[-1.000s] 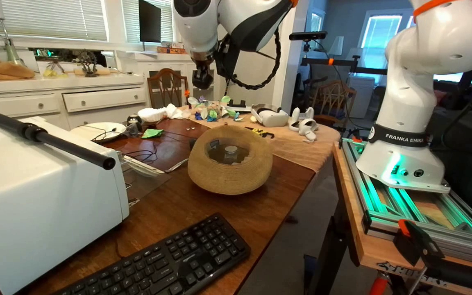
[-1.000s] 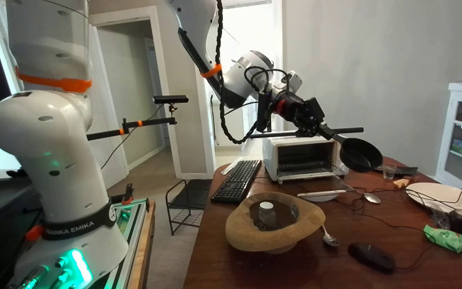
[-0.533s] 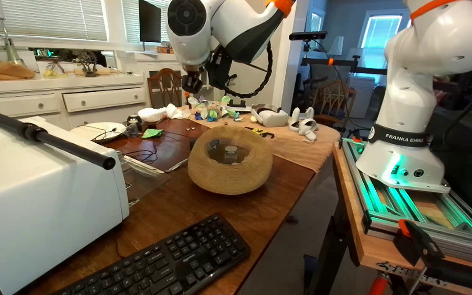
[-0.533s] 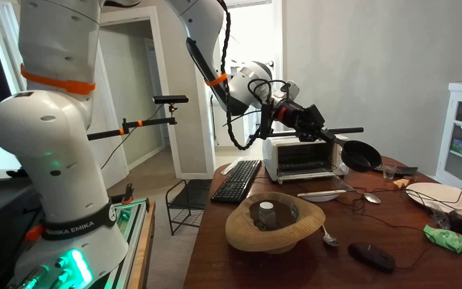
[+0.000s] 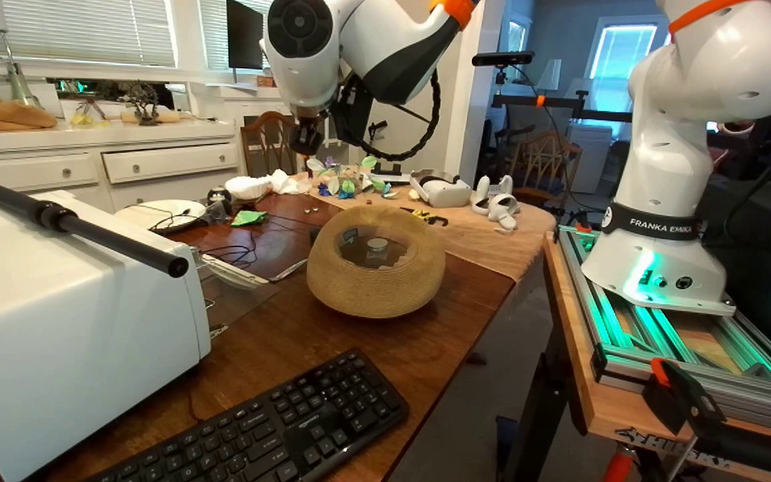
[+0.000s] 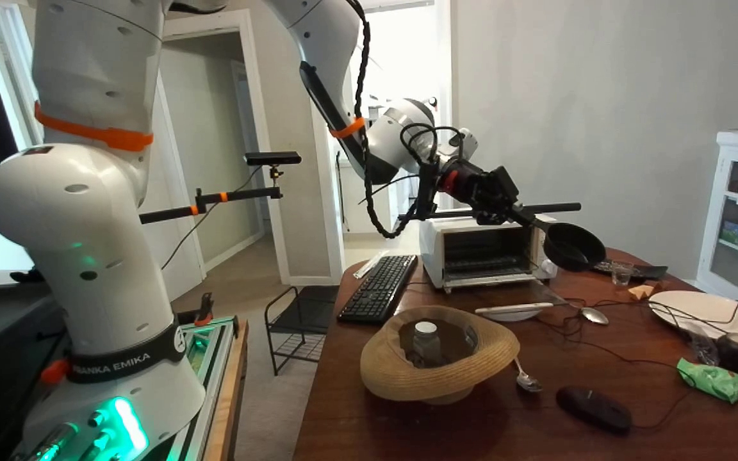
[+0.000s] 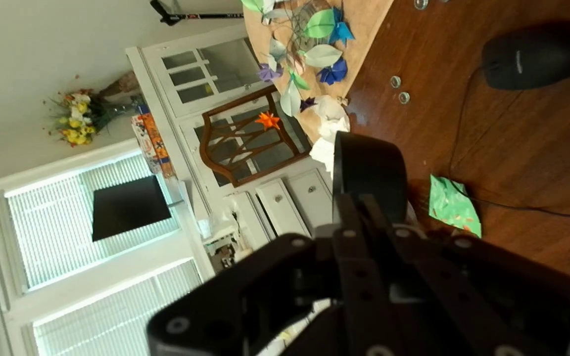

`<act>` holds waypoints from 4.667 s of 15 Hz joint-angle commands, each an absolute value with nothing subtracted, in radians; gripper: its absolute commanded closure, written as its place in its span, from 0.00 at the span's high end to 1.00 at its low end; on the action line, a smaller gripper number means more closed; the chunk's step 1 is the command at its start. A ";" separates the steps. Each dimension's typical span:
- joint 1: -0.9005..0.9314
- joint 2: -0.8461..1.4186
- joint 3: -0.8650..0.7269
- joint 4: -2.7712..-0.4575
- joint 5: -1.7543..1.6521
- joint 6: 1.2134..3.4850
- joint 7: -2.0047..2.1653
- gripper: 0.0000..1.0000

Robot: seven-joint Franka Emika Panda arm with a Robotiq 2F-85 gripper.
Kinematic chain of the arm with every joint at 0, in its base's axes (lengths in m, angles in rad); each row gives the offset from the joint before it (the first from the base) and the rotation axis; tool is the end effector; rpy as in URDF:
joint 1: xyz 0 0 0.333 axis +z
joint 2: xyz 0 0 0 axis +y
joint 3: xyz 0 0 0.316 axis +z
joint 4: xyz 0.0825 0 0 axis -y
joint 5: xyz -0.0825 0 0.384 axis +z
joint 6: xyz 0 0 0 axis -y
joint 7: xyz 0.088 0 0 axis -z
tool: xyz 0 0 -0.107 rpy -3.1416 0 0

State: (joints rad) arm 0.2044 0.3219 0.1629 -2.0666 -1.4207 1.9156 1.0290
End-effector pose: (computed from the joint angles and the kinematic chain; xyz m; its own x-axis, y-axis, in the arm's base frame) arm 0.5621 0.1384 0.2876 0.8952 0.3697 0.2489 -0.0571 -0.4588 0.8867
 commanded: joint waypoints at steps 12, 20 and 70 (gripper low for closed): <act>0.275 0.591 0.213 -1.829 -1.626 2.253 0.547 0.01; 0.263 0.631 0.212 -1.796 -1.804 2.436 0.479 0.01; 0.224 0.902 0.271 -1.460 -2.025 2.627 0.452 1.00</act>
